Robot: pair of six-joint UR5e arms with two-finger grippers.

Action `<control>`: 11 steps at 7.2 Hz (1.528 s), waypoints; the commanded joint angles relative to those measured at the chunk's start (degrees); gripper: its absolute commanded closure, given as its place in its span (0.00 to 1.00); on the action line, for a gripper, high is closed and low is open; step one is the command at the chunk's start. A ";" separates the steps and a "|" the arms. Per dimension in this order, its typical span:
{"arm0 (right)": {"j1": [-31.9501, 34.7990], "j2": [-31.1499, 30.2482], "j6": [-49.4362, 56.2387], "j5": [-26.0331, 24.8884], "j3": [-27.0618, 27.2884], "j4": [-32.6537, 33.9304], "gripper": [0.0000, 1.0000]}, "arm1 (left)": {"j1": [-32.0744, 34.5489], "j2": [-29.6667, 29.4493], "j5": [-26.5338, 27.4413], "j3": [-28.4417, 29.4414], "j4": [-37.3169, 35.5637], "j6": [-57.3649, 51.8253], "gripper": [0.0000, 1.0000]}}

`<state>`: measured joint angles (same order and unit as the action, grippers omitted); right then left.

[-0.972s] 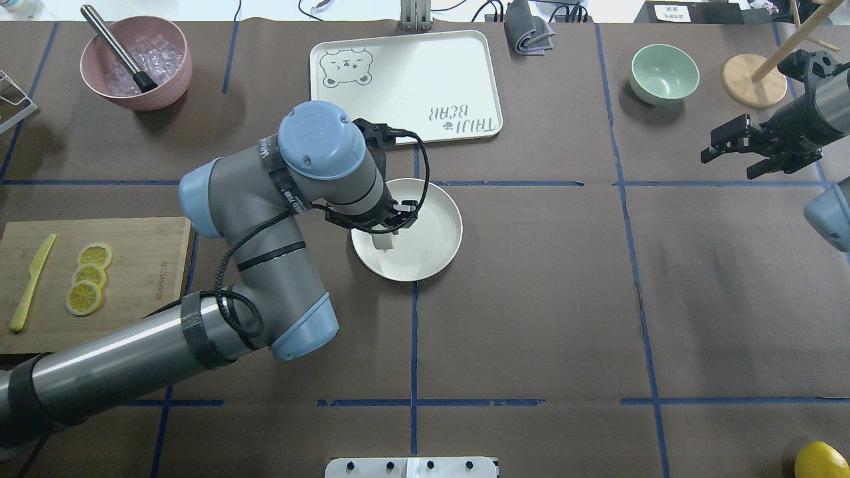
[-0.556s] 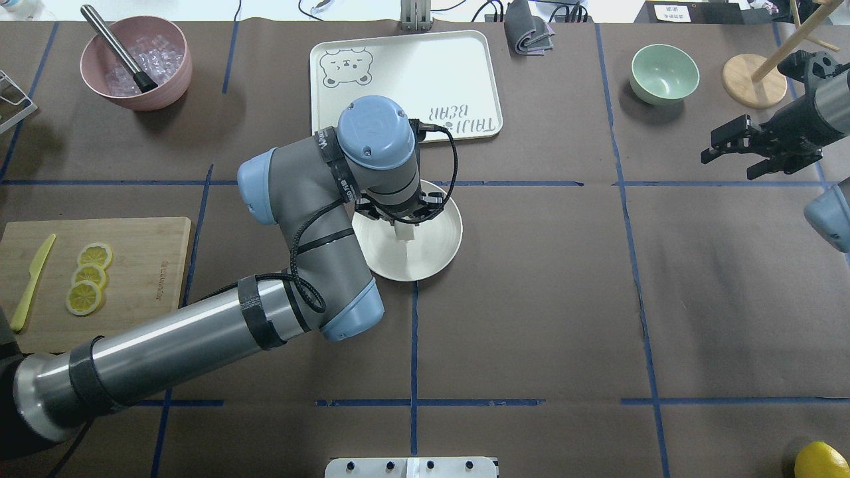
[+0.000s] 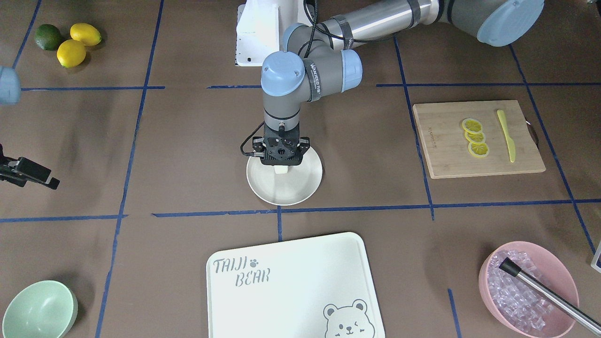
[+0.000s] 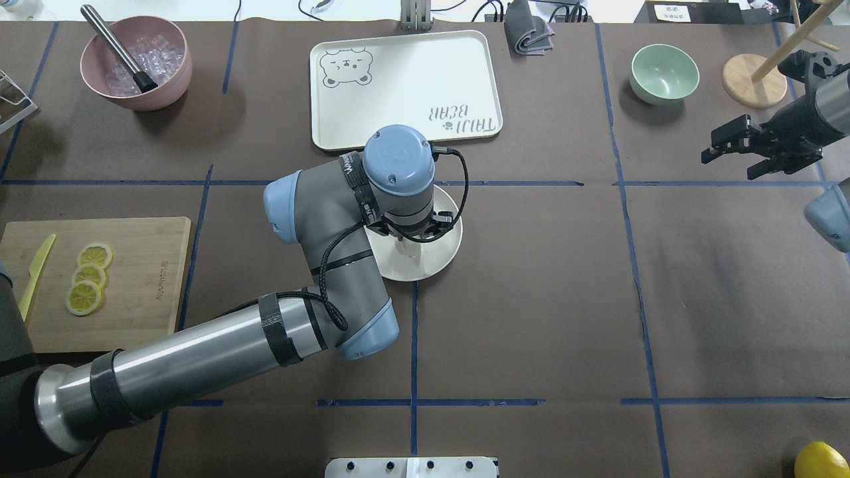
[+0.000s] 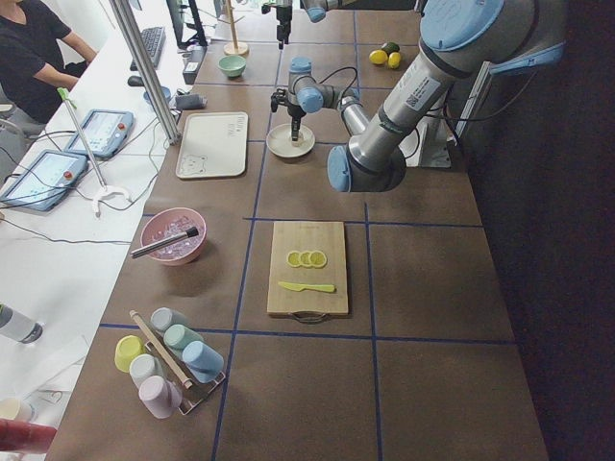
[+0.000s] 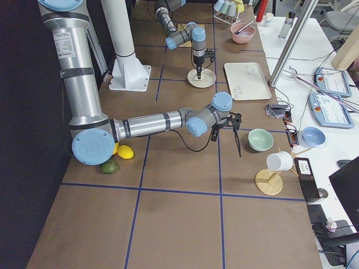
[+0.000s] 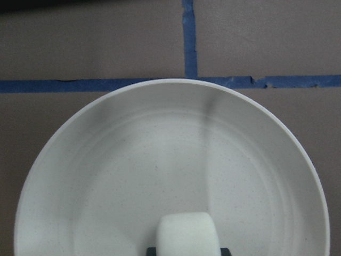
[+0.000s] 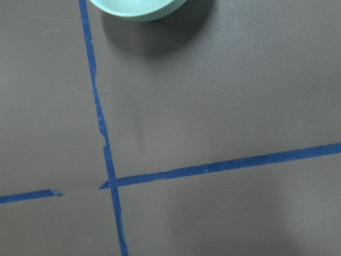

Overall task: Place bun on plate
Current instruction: 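Lower the bun onto the plate and open the left gripper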

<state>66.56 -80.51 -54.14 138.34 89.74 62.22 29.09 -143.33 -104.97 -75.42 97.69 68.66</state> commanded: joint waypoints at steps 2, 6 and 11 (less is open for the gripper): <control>-0.02 -0.09 0.00 0.00 0.00 0.00 0.00 | -0.09 -0.11 0.11 0.53 0.75 0.07 0.48; 0.06 -0.09 0.00 0.00 0.09 0.00 0.00 | -0.09 -0.28 0.12 0.45 0.75 -0.02 0.03; 0.41 -0.53 0.09 0.00 0.53 0.00 0.00 | 2.45 0.41 0.38 -7.16 -7.10 -0.54 0.00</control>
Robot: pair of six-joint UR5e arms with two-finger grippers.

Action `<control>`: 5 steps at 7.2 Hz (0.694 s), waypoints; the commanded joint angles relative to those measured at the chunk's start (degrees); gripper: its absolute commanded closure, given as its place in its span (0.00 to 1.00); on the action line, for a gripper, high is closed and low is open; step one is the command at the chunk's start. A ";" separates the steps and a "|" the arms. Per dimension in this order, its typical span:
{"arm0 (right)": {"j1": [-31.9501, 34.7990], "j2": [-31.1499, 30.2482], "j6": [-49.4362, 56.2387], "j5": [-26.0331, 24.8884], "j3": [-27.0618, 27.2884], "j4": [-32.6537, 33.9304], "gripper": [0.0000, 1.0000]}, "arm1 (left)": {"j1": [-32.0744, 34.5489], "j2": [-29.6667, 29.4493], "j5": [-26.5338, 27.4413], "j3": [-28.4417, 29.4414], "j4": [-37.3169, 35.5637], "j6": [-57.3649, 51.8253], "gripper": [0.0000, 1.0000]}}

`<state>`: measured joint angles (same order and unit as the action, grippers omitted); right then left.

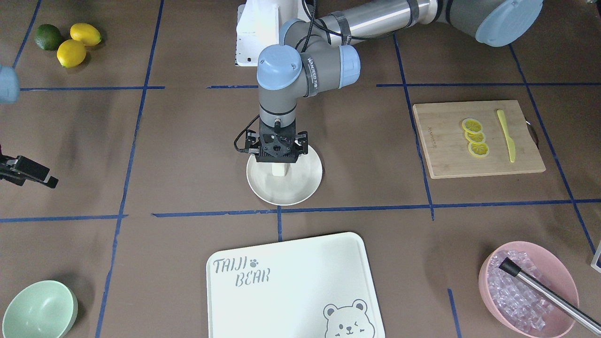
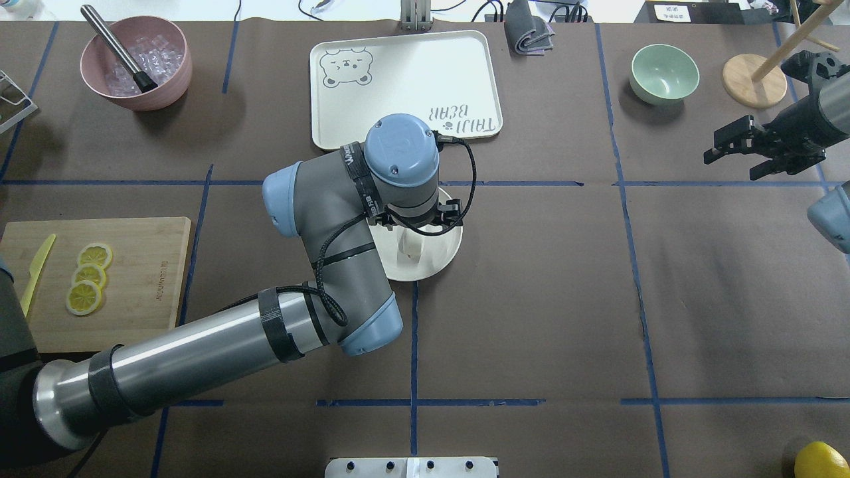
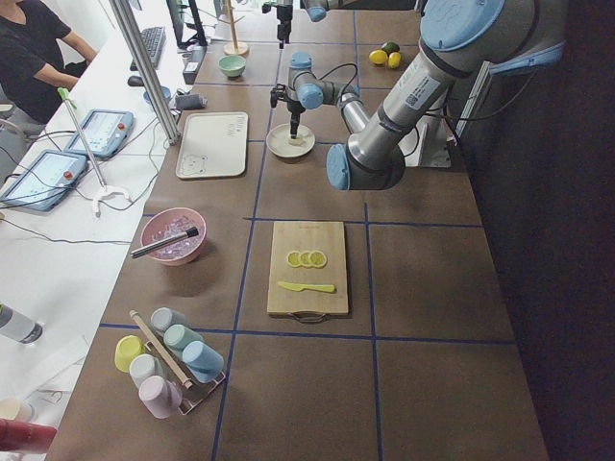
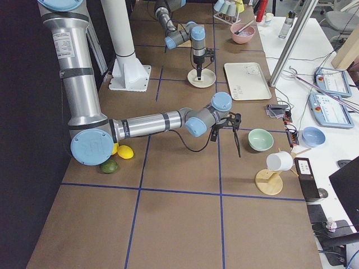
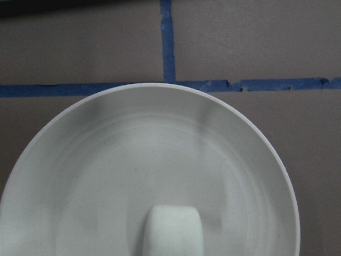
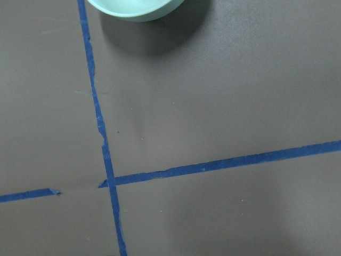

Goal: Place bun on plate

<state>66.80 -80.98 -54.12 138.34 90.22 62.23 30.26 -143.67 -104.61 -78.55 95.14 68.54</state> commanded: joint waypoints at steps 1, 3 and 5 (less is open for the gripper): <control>0.17 -0.40 0.07 0.00 0.04 -0.09 0.00 | 2.43 7.81 0.02 -14.42 -6.87 -0.86 0.00; 0.78 -0.84 0.16 0.00 -0.05 0.00 0.00 | 6.46 18.65 -0.50 -26.17 -7.16 -10.39 0.00; 3.58 -3.03 7.59 0.00 -0.48 0.00 0.00 | 16.62 28.75 -11.24 -29.63 -5.32 -20.93 0.00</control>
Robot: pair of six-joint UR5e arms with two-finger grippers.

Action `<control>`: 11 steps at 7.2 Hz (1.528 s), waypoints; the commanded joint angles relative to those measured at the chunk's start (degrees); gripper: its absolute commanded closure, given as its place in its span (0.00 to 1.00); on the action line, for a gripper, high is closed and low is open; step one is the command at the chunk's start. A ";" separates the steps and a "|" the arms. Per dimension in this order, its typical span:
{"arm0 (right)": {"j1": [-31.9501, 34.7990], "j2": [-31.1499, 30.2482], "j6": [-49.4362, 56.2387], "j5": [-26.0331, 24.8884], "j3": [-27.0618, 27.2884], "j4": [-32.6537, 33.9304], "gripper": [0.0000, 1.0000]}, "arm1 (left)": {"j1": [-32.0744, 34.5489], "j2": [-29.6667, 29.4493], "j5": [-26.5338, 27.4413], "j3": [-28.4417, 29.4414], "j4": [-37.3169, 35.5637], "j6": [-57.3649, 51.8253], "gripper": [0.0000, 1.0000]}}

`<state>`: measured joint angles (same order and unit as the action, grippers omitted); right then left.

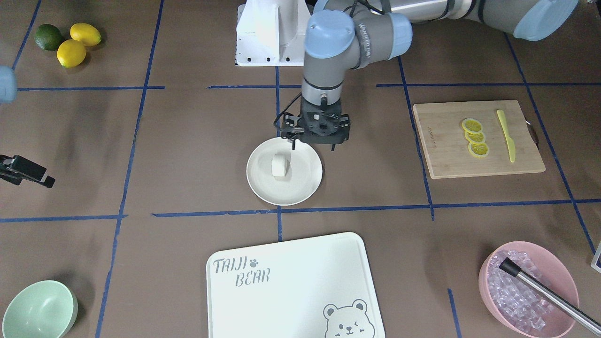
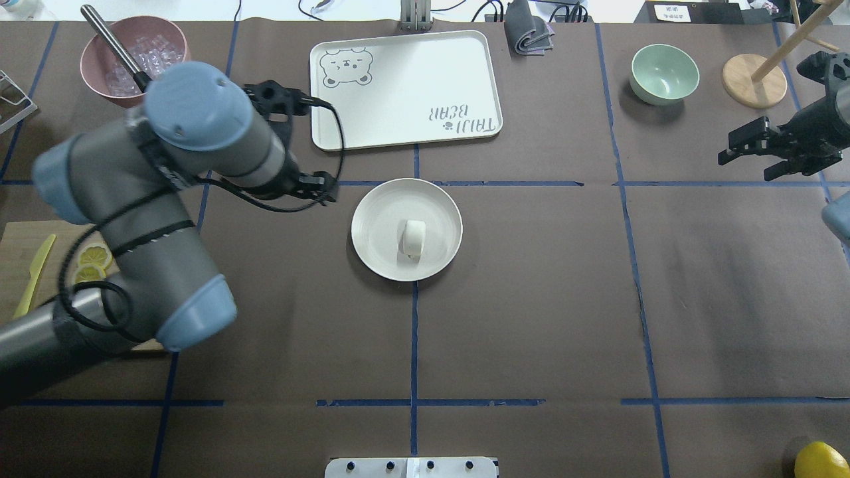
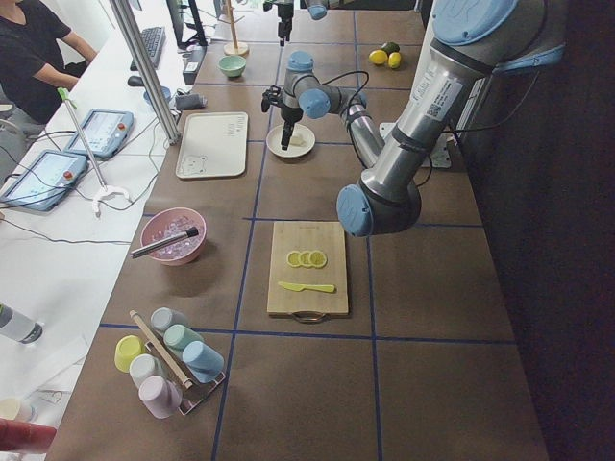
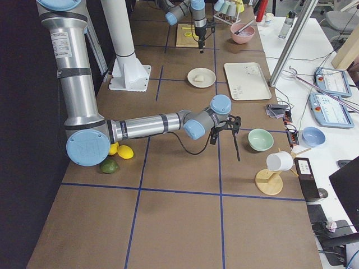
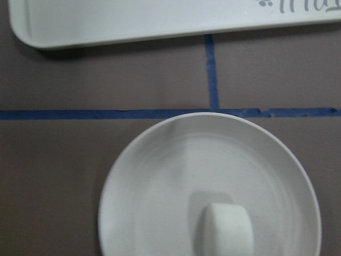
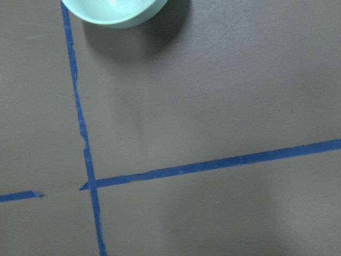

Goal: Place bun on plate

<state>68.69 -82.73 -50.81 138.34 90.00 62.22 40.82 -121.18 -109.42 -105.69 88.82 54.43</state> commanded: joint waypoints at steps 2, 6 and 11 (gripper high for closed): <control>4.42 -4.26 11.13 0.00 -0.52 0.09 0.00 | 16.61 16.72 -12.98 -2.07 5.03 -21.58 0.00; 13.63 -6.04 33.52 -0.88 -0.35 11.30 0.00 | 40.77 25.20 -26.85 12.55 4.43 -57.23 0.00; 18.57 -5.69 54.91 -6.06 2.01 29.48 0.00 | 45.31 24.23 -26.72 18.33 -1.52 -61.02 0.00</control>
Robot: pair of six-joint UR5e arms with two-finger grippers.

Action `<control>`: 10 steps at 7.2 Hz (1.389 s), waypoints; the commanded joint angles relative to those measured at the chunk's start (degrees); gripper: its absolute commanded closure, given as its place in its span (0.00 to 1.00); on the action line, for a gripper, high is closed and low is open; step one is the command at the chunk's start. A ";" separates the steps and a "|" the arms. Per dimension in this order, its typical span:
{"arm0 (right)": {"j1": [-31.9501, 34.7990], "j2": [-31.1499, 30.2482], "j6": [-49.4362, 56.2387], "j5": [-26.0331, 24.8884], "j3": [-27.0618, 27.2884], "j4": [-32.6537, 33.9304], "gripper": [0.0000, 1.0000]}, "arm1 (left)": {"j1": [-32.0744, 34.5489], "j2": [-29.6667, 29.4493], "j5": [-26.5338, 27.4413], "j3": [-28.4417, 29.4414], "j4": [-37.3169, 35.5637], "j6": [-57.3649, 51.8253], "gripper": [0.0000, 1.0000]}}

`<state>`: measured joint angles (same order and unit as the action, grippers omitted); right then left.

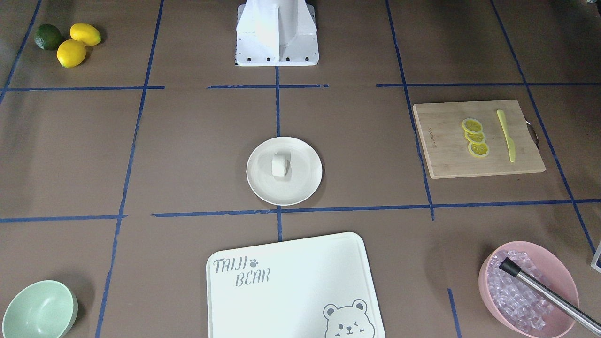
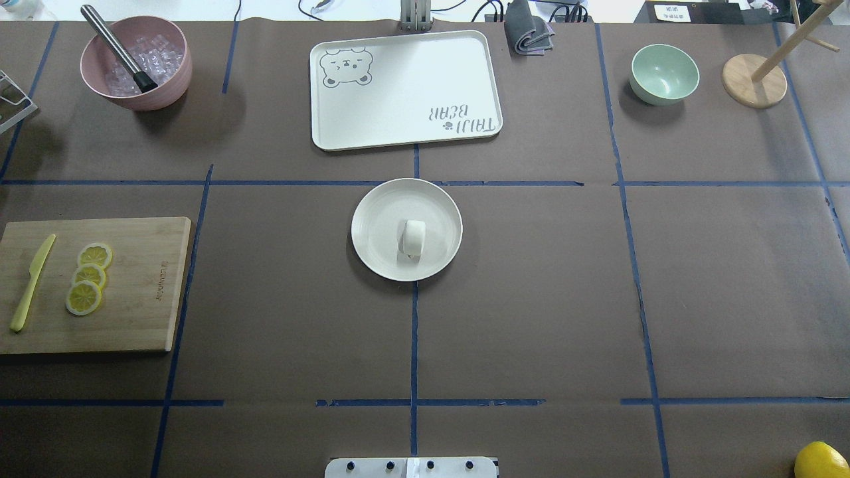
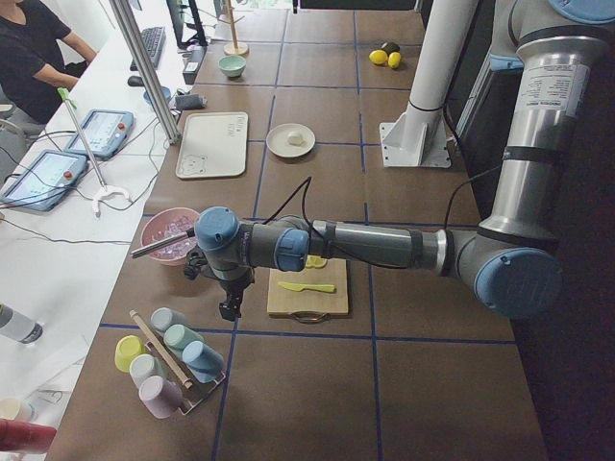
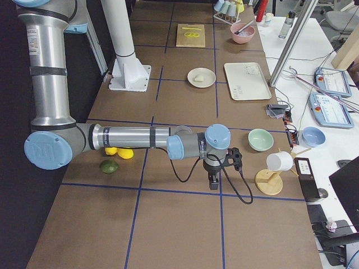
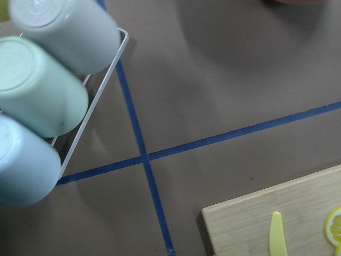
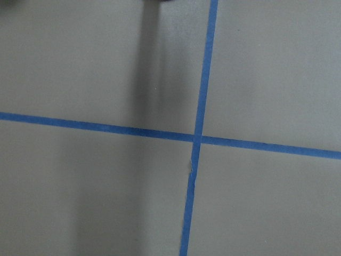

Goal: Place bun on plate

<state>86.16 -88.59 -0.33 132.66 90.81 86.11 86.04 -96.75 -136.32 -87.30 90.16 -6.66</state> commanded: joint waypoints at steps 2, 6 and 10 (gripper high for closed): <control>1.30 0.09 5.43 -0.82 2.79 8.37 0.00 | 0.18 0.07 0.09 -0.41 -2.89 0.15 0.00; 1.12 0.18 5.34 -3.62 2.62 8.37 0.00 | 0.10 0.69 -0.09 -1.74 -2.98 8.57 0.00; 1.12 0.26 5.16 -3.11 2.53 8.37 0.00 | 0.19 2.00 0.00 -5.25 -2.97 8.59 0.00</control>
<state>87.28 -88.33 4.93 129.26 93.31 94.42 86.22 -95.36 -136.30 -92.11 87.19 1.88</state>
